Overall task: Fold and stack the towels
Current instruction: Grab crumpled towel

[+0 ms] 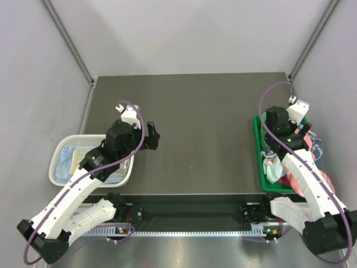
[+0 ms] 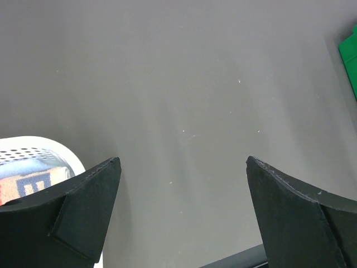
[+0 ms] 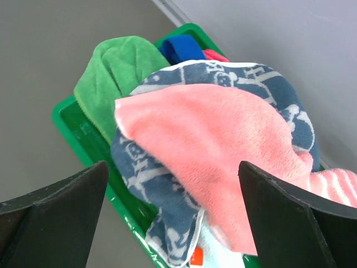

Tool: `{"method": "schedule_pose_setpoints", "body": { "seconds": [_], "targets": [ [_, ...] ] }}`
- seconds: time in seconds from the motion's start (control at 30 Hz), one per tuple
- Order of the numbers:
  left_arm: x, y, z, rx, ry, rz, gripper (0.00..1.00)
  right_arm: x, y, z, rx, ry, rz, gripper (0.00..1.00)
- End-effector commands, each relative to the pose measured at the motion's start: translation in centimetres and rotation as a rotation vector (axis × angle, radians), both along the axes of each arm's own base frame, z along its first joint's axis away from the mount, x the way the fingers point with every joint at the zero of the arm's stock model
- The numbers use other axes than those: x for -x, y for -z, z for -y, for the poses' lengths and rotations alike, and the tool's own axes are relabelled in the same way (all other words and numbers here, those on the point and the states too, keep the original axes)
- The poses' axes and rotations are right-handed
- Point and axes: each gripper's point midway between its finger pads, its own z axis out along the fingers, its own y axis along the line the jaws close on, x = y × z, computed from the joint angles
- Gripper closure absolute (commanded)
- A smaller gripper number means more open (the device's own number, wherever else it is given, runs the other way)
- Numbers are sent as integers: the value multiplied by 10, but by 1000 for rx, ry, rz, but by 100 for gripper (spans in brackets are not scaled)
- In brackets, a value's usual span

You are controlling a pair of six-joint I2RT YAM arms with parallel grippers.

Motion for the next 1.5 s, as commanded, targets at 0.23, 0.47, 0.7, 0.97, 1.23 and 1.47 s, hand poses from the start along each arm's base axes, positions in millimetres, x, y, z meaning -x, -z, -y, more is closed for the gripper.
{"method": "schedule_pose_setpoints", "body": {
  "seconds": [0.23,0.47,0.7,0.97,1.23,1.47],
  "targets": [
    [-1,4,5,6,26,-8,1,-18,10,17,-131,17,59,0],
    [0,3,4,8,22,-1,1,-11,33,22,-179,44,36,9],
    [0,3,4,8,22,-1,1,-5,42,32,-182,81,22,43],
    [-1,4,3,6,15,-5,1,-1,12,35,-158,69,66,95],
    [-1,2,2,7,9,2,1,-26,-66,5,-188,-141,204,100],
    [-4,0,-3,4,-15,11,1,-88,-146,-91,-173,-421,258,100]
  ]
}}
